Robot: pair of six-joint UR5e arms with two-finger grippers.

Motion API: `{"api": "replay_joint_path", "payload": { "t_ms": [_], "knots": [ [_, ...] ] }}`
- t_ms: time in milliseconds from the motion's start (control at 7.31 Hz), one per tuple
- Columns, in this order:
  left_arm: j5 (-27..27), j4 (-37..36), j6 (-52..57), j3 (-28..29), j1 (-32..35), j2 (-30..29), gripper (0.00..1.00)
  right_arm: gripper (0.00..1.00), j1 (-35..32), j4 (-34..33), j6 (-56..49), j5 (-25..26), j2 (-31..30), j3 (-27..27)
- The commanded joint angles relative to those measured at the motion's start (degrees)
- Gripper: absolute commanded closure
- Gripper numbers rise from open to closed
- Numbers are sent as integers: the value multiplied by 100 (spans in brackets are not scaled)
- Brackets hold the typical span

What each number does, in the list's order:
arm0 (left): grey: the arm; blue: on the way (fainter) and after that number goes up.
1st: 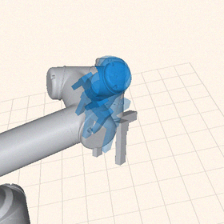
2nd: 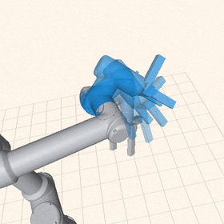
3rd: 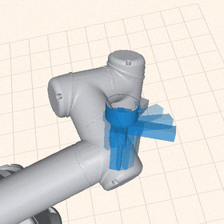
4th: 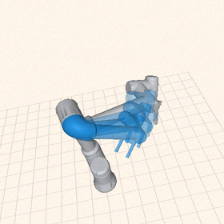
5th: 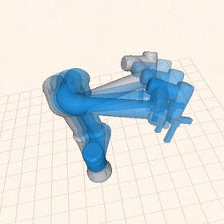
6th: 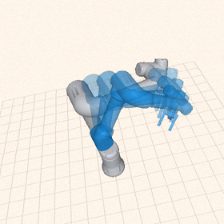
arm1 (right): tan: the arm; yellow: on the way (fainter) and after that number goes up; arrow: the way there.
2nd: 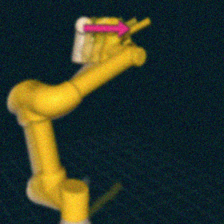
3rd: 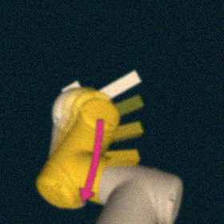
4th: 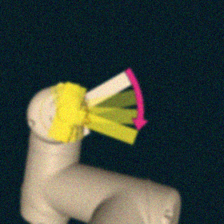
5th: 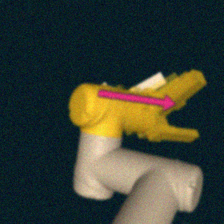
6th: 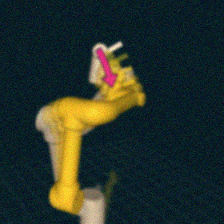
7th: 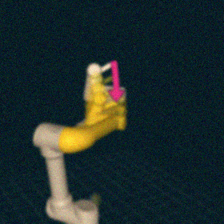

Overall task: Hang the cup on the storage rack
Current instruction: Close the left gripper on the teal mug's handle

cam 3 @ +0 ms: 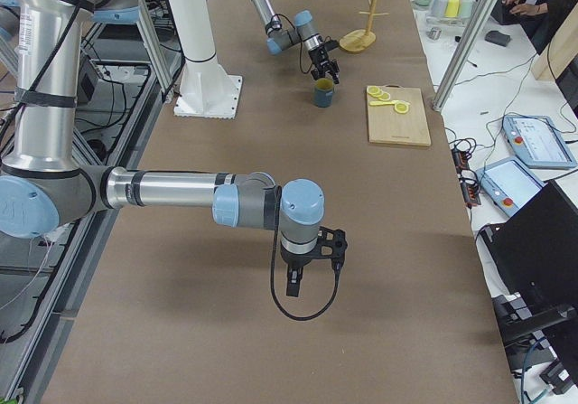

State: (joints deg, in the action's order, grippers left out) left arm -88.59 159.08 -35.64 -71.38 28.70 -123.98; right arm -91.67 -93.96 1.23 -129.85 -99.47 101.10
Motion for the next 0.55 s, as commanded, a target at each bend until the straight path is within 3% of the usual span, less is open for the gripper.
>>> {"api": "replay_joint_path", "payload": {
  "t_ms": [0,411],
  "knots": [
    [-18,0,-4,46,56,-30,33,0,0,0,0,-5,-2,6],
    [-35,0,-13,98,66,-144,34,0,0,0,0,-5,-2,-12]
  ]
}}
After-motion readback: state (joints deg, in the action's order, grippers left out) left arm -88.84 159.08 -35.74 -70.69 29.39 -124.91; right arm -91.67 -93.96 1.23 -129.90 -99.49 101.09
